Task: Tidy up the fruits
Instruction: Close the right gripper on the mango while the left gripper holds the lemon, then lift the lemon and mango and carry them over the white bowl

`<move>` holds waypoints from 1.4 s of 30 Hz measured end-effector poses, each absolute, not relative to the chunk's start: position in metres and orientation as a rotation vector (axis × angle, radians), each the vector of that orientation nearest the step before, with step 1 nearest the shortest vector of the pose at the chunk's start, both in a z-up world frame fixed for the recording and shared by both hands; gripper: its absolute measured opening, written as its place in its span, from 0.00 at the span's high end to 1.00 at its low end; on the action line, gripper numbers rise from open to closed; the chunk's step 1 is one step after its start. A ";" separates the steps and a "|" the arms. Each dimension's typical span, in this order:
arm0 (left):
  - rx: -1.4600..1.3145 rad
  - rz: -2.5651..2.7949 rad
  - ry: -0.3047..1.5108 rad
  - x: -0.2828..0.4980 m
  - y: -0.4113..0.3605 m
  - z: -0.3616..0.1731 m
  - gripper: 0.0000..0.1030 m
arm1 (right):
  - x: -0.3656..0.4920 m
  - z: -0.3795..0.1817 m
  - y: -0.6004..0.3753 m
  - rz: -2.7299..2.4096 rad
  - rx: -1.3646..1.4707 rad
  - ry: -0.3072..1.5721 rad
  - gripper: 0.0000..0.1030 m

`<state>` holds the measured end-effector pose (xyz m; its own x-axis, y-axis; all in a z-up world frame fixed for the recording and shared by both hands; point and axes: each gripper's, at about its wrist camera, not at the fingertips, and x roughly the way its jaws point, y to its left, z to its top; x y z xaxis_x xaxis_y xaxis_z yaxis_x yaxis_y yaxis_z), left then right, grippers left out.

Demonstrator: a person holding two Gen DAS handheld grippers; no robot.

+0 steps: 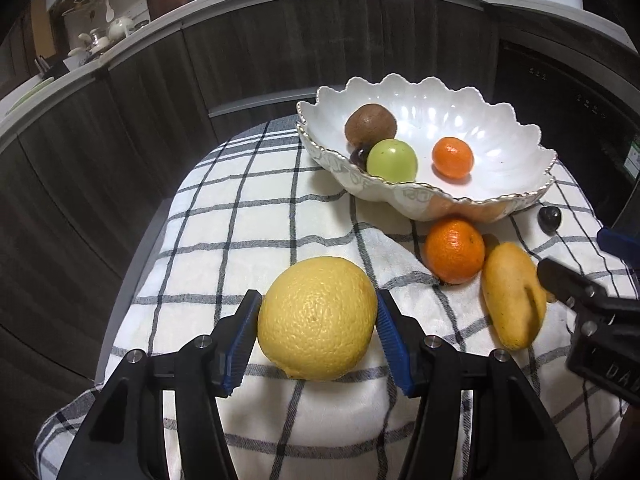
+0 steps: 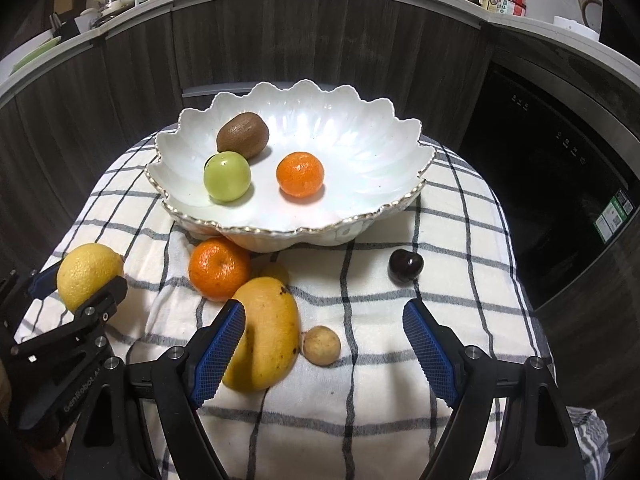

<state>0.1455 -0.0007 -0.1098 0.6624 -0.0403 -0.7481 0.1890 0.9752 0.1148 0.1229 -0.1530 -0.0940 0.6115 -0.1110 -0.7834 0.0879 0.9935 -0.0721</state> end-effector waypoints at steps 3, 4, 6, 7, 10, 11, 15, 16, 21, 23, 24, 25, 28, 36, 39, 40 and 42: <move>0.184 -0.145 0.832 0.142 -0.002 -0.108 0.45 | 0.119 -0.099 -0.153 -0.086 -0.021 0.924 0.28; 0.181 -0.146 0.832 0.143 -0.002 -0.107 0.45 | 0.119 -0.101 -0.153 -0.081 -0.021 0.930 0.30; 0.168 -0.140 0.833 0.144 0.002 -0.107 0.45 | 0.121 -0.102 -0.152 -0.069 -0.019 0.935 0.34; 0.163 -0.134 0.833 0.144 0.004 -0.106 0.45 | 0.123 -0.101 -0.151 -0.066 -0.020 0.933 0.35; 0.147 -0.115 0.836 0.147 0.011 -0.106 0.45 | 0.129 -0.099 -0.145 -0.048 -0.033 0.920 0.37; 0.142 -0.109 0.838 0.148 0.012 -0.106 0.45 | 0.131 -0.098 -0.142 -0.041 -0.037 0.917 0.37; 0.134 -0.093 0.843 0.151 0.018 -0.107 0.45 | 0.144 -0.102 -0.130 -0.001 -0.061 0.937 0.40; 0.132 -0.091 0.844 0.152 0.019 -0.108 0.45 | 0.147 -0.105 -0.127 0.007 -0.067 0.950 0.42; 0.132 -0.085 0.848 0.153 0.021 -0.109 0.45 | 0.156 -0.117 -0.122 0.029 -0.080 0.998 0.46; 0.135 -0.085 0.850 0.154 0.020 -0.110 0.45 | 0.158 -0.123 -0.123 0.031 -0.075 1.022 0.47; 0.137 -0.085 0.851 0.154 0.020 -0.110 0.45 | 0.160 -0.127 -0.125 0.033 -0.070 1.039 0.47; 0.138 -0.086 0.850 0.154 0.019 -0.110 0.45 | 0.161 -0.131 -0.126 0.039 -0.062 1.057 0.48; 0.144 -0.086 0.850 0.154 0.018 -0.111 0.45 | 0.163 -0.139 -0.127 0.058 -0.040 1.079 0.50; 0.157 -0.093 0.844 0.152 0.014 -0.109 0.45 | 0.158 -0.138 -0.126 0.072 -0.029 1.064 0.51; 0.157 -0.096 0.836 0.151 0.012 -0.107 0.45 | 0.154 -0.134 -0.128 0.071 -0.019 1.048 0.51; 0.157 -0.096 0.833 0.151 0.011 -0.105 0.45 | 0.153 -0.132 -0.128 0.071 -0.019 1.044 0.51; 0.156 -0.102 0.824 0.149 0.010 -0.102 0.45 | 0.151 -0.127 -0.129 0.069 -0.014 1.033 0.51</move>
